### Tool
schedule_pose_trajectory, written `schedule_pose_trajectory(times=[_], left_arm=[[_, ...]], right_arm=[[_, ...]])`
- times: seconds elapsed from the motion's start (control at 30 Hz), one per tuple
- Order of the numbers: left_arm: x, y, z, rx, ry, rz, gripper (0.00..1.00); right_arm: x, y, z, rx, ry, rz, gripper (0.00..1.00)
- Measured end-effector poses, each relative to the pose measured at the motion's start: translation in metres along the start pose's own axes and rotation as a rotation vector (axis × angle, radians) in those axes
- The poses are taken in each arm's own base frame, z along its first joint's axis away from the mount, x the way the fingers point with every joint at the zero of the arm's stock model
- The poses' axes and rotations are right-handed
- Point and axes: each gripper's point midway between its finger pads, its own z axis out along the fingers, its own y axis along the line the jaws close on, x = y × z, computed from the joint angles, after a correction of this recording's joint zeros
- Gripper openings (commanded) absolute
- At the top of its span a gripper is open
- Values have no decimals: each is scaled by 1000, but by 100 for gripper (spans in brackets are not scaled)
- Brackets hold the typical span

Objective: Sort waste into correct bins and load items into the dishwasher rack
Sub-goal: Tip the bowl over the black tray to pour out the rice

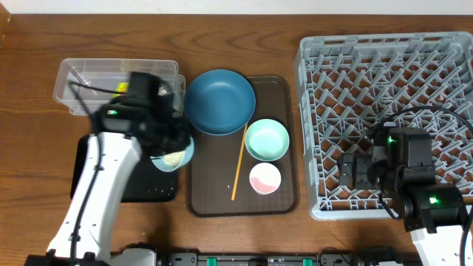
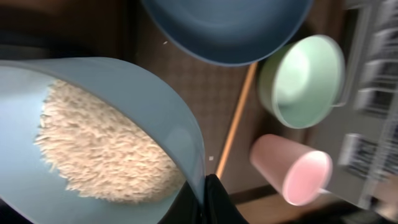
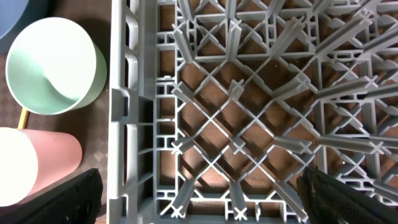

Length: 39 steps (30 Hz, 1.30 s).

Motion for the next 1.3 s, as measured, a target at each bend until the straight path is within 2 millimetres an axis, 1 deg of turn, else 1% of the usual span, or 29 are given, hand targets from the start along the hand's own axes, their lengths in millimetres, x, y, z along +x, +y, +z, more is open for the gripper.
schedule_pose_trajectory(times=[0.1,0.3,0.37,0.6,0.7,0.8,0.97,1.2,1.27,1.3], left_arm=[[-5,13,-6,111,-11,-40,6],[-5,45,-13,318,-72,-149,6],[-4,53,-16,391,-107,-175,6],[1,64,-36,676,-278,-215,6],[-1,71,-45,753,-369,-228,6],[-2,80,-52,790,-439,-249,6],[-5,90,-63,808,-508,-266,6],[-6,92,-67,817,-527,-272,6],[-7,93,-67,816,-531,-265,8],[-8,93,-68,811,-540,-253,10]], right_arm=[[0,0,0,0,2,0,99],[1,0,0,0,2,1,99],[1,0,0,0,3,1,99],[1,0,0,0,4,1,99],[1,0,0,0,4,1,99],[1,0,0,0,3,1,99],[1,0,0,0,4,1,99],[1,0,0,0,4,1,99],[1,0,0,0,4,1,99],[1,0,0,0,4,1,99]])
